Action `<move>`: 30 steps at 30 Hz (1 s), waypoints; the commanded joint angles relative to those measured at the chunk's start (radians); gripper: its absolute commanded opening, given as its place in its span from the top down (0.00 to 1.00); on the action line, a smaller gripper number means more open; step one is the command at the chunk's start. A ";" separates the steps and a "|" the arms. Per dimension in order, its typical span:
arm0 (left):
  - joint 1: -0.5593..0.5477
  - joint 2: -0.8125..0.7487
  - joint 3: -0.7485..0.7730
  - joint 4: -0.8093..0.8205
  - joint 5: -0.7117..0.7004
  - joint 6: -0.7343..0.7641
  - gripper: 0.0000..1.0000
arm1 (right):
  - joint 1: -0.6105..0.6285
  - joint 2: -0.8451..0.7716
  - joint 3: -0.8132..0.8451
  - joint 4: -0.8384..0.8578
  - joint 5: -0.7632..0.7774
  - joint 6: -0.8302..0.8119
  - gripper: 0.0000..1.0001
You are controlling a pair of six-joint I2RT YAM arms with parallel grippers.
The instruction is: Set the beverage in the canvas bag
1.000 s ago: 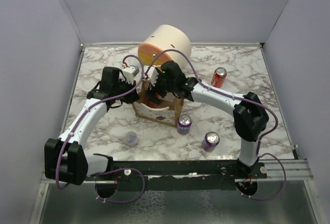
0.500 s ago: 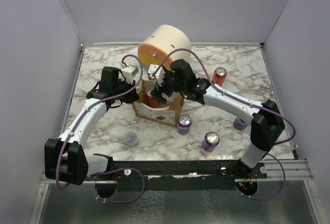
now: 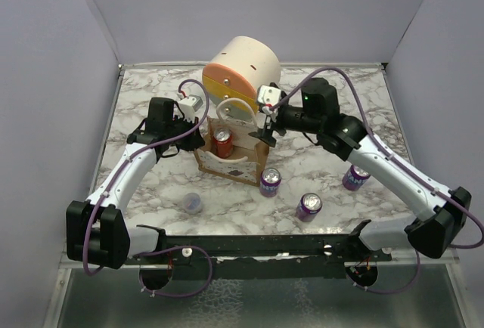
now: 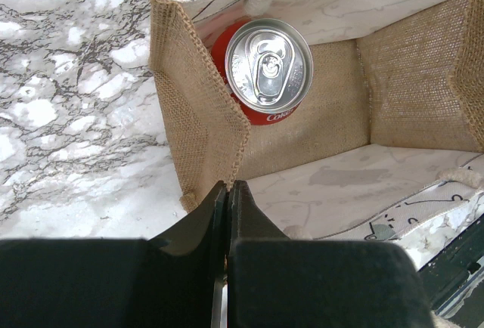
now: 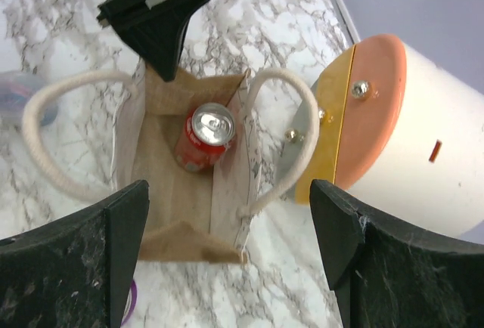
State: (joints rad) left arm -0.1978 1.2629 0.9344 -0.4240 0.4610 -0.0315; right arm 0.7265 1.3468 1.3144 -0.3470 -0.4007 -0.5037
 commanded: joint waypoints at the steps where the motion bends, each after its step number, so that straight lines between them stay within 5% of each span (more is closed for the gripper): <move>1: 0.005 0.012 0.008 0.006 0.037 0.016 1.00 | -0.071 -0.096 -0.064 -0.179 -0.175 -0.079 0.14; 17: 0.005 0.019 0.022 0.005 0.036 0.018 1.00 | -0.087 -0.205 -0.384 -0.280 -0.222 -0.167 0.06; 30: 0.005 0.036 0.036 0.009 0.065 0.009 1.00 | -0.087 -0.028 -0.433 -0.188 -0.219 -0.177 0.03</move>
State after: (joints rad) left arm -0.1974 1.2800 0.9424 -0.4206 0.4908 -0.0280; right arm 0.6418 1.2739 0.8829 -0.6010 -0.5949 -0.6674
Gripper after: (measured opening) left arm 0.019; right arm 0.977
